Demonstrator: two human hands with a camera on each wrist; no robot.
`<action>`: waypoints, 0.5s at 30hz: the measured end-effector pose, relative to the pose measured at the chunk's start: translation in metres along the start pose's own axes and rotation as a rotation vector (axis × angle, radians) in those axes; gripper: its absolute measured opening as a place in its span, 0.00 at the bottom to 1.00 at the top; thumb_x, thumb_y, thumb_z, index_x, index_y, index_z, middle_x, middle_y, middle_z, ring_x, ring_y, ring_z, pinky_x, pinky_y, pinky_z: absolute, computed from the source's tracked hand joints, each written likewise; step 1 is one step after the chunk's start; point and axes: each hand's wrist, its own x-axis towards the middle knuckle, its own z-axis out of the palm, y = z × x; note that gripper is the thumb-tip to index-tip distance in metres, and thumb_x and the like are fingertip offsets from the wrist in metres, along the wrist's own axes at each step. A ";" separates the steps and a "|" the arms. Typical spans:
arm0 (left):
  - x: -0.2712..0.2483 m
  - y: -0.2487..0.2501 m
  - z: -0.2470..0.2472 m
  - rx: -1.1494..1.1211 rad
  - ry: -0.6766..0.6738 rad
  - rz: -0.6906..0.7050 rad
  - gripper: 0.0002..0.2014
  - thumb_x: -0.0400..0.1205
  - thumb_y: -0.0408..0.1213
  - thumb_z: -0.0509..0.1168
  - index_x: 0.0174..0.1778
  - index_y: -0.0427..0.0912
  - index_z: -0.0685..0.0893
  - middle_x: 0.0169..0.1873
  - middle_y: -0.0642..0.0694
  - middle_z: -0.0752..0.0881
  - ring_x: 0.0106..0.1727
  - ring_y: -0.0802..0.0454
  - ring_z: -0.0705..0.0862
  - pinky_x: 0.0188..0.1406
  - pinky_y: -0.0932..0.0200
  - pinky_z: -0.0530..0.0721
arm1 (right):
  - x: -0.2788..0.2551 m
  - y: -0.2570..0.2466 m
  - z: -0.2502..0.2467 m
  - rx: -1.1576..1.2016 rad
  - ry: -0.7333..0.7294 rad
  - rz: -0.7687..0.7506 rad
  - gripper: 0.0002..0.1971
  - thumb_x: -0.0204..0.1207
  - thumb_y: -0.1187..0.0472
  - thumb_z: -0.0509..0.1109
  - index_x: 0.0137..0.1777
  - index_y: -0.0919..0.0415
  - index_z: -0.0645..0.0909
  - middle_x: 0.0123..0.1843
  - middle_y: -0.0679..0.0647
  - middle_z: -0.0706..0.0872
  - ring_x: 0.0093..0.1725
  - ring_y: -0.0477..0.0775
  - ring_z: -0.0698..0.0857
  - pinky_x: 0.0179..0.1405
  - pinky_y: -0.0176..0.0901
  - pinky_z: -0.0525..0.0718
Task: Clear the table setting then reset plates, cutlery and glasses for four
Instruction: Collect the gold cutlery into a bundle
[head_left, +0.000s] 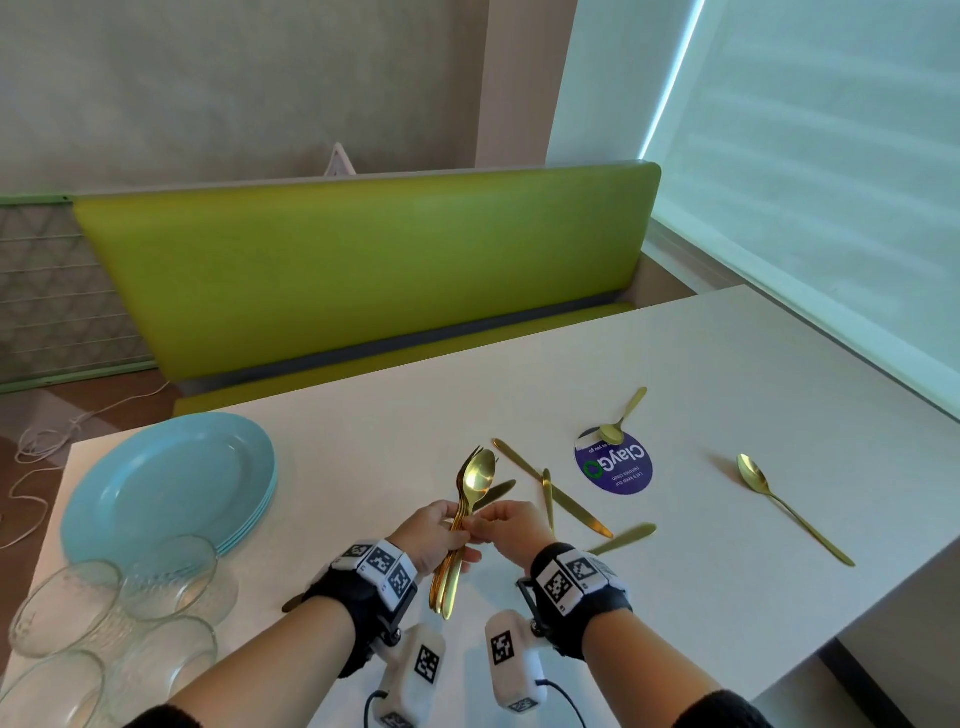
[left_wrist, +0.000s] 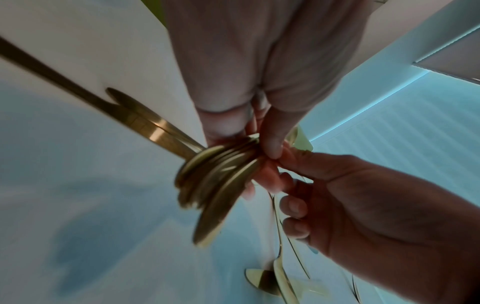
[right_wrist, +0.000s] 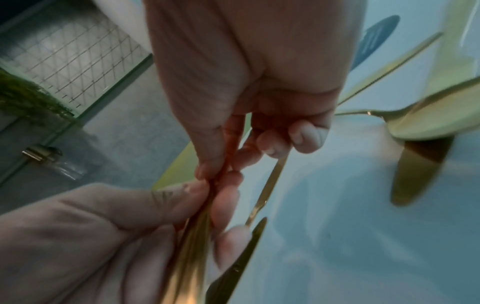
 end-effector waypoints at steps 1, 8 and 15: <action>0.001 0.000 0.001 0.003 0.004 0.005 0.08 0.83 0.22 0.57 0.50 0.40 0.75 0.39 0.42 0.85 0.32 0.51 0.85 0.33 0.59 0.86 | 0.002 -0.001 -0.005 -0.043 -0.007 -0.012 0.10 0.75 0.53 0.73 0.32 0.49 0.82 0.35 0.43 0.85 0.43 0.47 0.83 0.56 0.45 0.84; 0.016 0.004 -0.005 0.013 0.089 0.039 0.11 0.82 0.19 0.56 0.46 0.40 0.73 0.37 0.42 0.84 0.33 0.49 0.85 0.36 0.56 0.85 | 0.019 0.007 -0.076 -0.496 0.170 -0.010 0.09 0.77 0.60 0.68 0.54 0.56 0.86 0.56 0.53 0.88 0.55 0.53 0.85 0.54 0.39 0.83; 0.027 0.008 -0.005 0.004 0.090 0.011 0.11 0.83 0.20 0.56 0.45 0.41 0.76 0.38 0.43 0.84 0.35 0.51 0.85 0.34 0.61 0.87 | 0.032 0.038 -0.081 -0.889 0.051 -0.138 0.16 0.79 0.68 0.64 0.59 0.50 0.86 0.64 0.48 0.81 0.59 0.50 0.84 0.62 0.39 0.82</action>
